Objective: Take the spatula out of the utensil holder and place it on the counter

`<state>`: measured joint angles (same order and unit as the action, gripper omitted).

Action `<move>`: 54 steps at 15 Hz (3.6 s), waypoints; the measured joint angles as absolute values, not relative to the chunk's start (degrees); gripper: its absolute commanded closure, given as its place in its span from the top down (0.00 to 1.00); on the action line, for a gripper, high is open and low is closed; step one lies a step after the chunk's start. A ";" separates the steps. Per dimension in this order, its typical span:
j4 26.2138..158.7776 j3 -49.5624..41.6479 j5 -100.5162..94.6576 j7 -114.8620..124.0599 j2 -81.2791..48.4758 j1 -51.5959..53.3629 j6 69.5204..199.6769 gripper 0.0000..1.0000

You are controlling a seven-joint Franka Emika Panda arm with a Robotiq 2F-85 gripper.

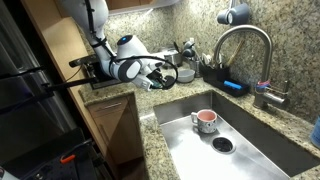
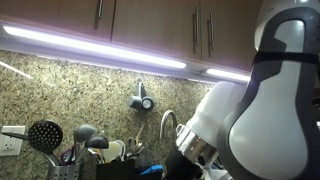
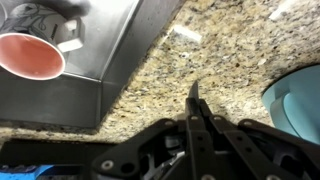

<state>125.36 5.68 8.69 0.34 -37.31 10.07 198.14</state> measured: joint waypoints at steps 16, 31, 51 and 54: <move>125.08 6.20 7.03 0.36 -37.33 10.25 197.26 0.44; 125.07 5.62 7.03 0.37 -37.82 10.19 196.19 1.00; 119.71 7.38 -7.40 -5.23 -25.10 13.25 198.41 1.00; 118.36 9.01 -8.39 -5.25 -27.41 13.19 198.38 1.00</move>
